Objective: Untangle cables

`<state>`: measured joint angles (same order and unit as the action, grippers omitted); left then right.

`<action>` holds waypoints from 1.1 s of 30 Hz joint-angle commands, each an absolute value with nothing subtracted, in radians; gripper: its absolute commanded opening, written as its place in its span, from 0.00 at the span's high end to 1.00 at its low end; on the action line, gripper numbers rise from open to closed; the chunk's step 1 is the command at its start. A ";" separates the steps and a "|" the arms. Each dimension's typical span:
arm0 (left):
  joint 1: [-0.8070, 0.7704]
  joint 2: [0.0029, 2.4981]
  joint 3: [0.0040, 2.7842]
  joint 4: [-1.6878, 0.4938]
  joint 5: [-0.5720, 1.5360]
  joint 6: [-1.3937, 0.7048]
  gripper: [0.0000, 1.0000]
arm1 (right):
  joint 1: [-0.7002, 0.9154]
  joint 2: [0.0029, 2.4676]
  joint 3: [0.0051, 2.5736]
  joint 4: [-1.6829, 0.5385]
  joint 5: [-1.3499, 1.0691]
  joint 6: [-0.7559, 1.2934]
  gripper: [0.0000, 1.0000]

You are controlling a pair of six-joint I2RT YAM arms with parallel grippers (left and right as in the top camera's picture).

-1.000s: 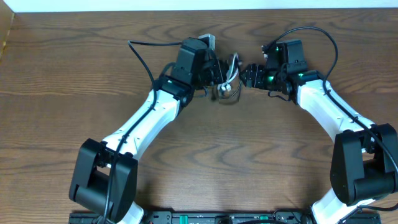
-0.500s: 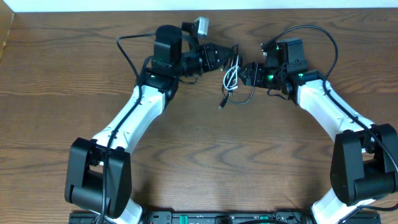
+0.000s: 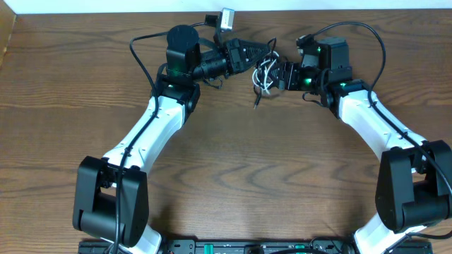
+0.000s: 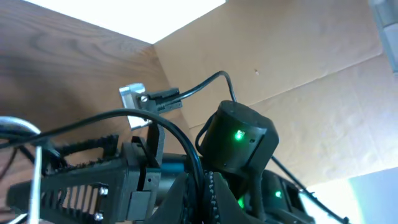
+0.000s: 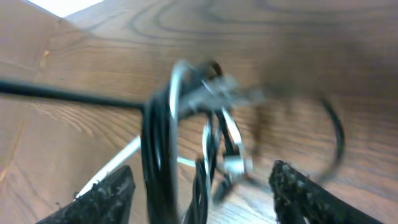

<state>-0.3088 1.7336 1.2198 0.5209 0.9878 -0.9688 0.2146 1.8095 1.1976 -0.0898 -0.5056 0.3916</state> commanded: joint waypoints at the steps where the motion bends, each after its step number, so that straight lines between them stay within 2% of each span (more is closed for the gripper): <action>1: -0.304 1.728 1.230 0.583 0.976 -1.074 0.93 | 0.218 1.818 1.201 -0.056 -0.512 0.395 0.37; 6: -0.304 1.693 1.230 0.602 0.930 -1.082 0.93 | 0.231 1.824 1.200 -0.044 -0.344 0.426 0.45; 8: -0.304 1.671 1.230 0.556 0.896 -1.051 0.93 | 0.241 1.834 1.200 -0.038 -0.303 0.427 0.53; 9: -0.304 1.659 1.230 0.509 0.871 -1.023 0.92 | 0.245 1.839 1.200 -0.036 -0.288 0.426 0.61; 10: -0.304 1.636 1.230 0.405 0.815 -0.968 0.92 | 0.248 1.842 1.200 -0.043 -0.255 0.426 0.80; 11: -0.304 1.622 1.230 0.331 0.769 -0.923 0.93 | 0.247 1.842 1.200 -0.055 -0.232 0.427 0.89; 13: -0.304 1.592 1.230 0.188 0.665 -0.826 0.93 | 0.239 1.842 1.200 -0.094 -0.171 0.441 0.97; 16: -0.304 1.544 1.230 -0.002 0.474 -0.695 0.93 | 0.217 1.842 1.200 -0.173 -0.098 0.449 0.99; 21: -0.304 1.484 1.230 -0.185 0.250 -0.567 0.93 | 0.162 1.842 1.201 -0.306 -0.057 0.447 0.99; 27: -0.302 1.464 1.230 -0.343 0.049 -0.461 0.93 | 0.118 1.842 1.201 -0.374 -0.189 0.351 0.99; 33: -0.255 1.462 1.230 -0.441 -0.044 -0.403 0.93 | 0.064 1.842 1.205 -0.444 -0.189 0.316 0.99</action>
